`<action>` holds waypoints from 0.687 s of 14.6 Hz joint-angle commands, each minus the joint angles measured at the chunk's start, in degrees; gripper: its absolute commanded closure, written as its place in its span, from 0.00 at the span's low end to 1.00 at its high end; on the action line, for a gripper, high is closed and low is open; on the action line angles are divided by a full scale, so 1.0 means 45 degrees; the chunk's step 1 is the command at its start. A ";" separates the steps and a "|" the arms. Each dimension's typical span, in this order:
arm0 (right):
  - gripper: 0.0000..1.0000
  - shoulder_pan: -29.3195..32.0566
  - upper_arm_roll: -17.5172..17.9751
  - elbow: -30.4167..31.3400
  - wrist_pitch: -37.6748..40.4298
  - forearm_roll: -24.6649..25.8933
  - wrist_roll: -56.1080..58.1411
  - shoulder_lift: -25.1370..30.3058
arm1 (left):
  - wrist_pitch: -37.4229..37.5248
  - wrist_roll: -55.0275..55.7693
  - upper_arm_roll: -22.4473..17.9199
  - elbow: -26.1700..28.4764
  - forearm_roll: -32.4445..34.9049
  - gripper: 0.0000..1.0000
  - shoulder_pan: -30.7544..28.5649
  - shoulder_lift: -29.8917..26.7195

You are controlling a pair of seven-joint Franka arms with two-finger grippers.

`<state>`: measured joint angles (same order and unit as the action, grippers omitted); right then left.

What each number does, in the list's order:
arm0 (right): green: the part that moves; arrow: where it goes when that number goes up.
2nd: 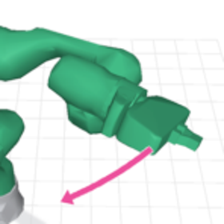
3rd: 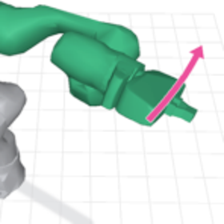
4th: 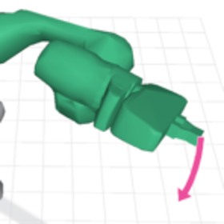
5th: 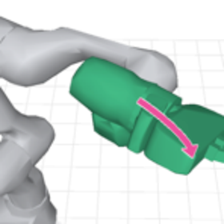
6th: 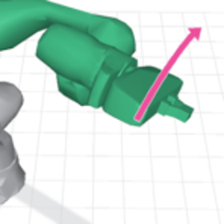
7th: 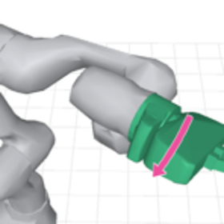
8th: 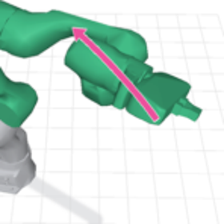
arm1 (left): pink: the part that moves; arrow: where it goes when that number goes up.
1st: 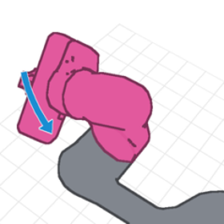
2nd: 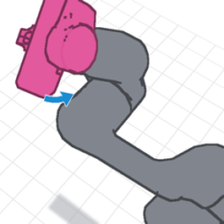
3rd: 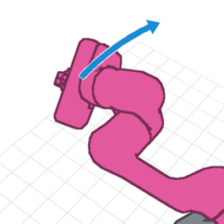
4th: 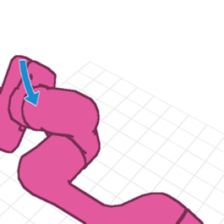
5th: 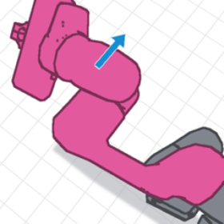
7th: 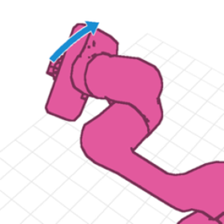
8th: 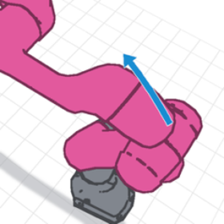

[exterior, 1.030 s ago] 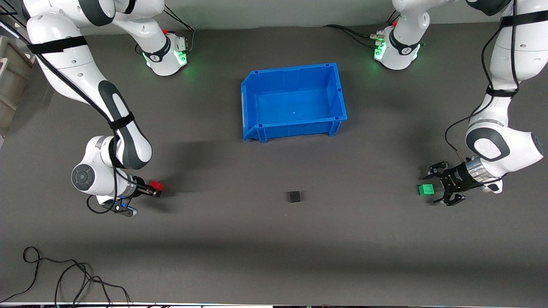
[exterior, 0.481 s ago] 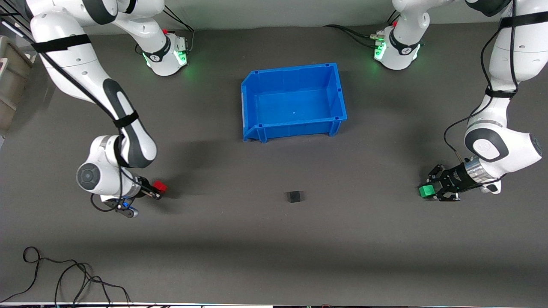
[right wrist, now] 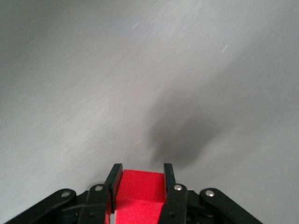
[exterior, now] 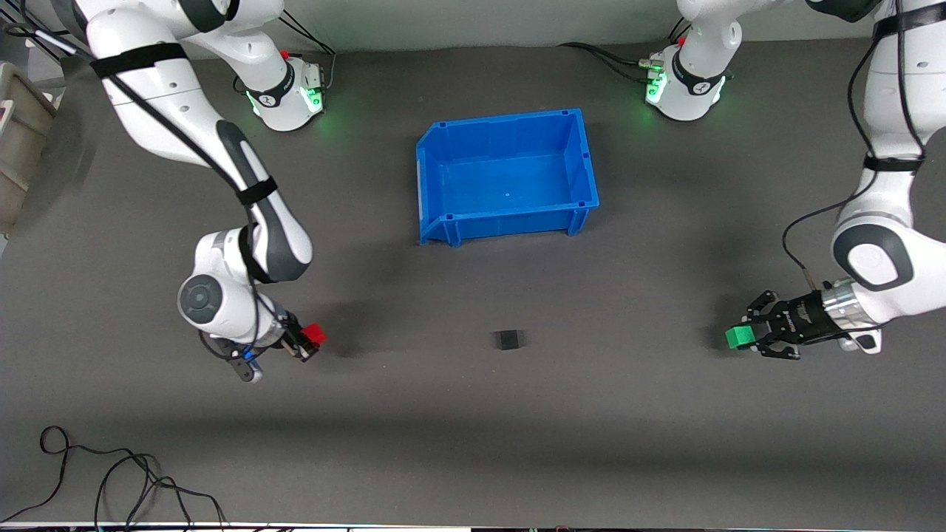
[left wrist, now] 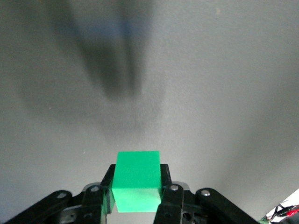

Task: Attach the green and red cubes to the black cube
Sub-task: 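Carry the red cube and green cube toward the black cube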

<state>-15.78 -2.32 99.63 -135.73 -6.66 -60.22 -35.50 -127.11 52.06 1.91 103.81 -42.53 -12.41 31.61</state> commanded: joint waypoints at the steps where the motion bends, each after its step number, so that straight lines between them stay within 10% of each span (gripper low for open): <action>1: 1.00 -0.1080 -0.0071 -0.1919 0.0630 -0.0664 -0.2970 -0.1092 | 0.0785 0.1241 0.0004 -0.0703 0.0893 1.00 0.0275 -0.0109; 10: 1.00 -0.3385 -0.0129 -0.4932 0.0612 -0.2368 -1.0050 -0.2950 | -0.0461 0.5321 0.0004 -0.0861 0.1247 1.00 0.3944 0.0008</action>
<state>-27.91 -1.99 82.12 -134.06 -16.61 -99.86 -45.85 -127.01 70.57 2.80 100.69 -38.15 2.14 31.53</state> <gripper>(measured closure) 0.604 0.604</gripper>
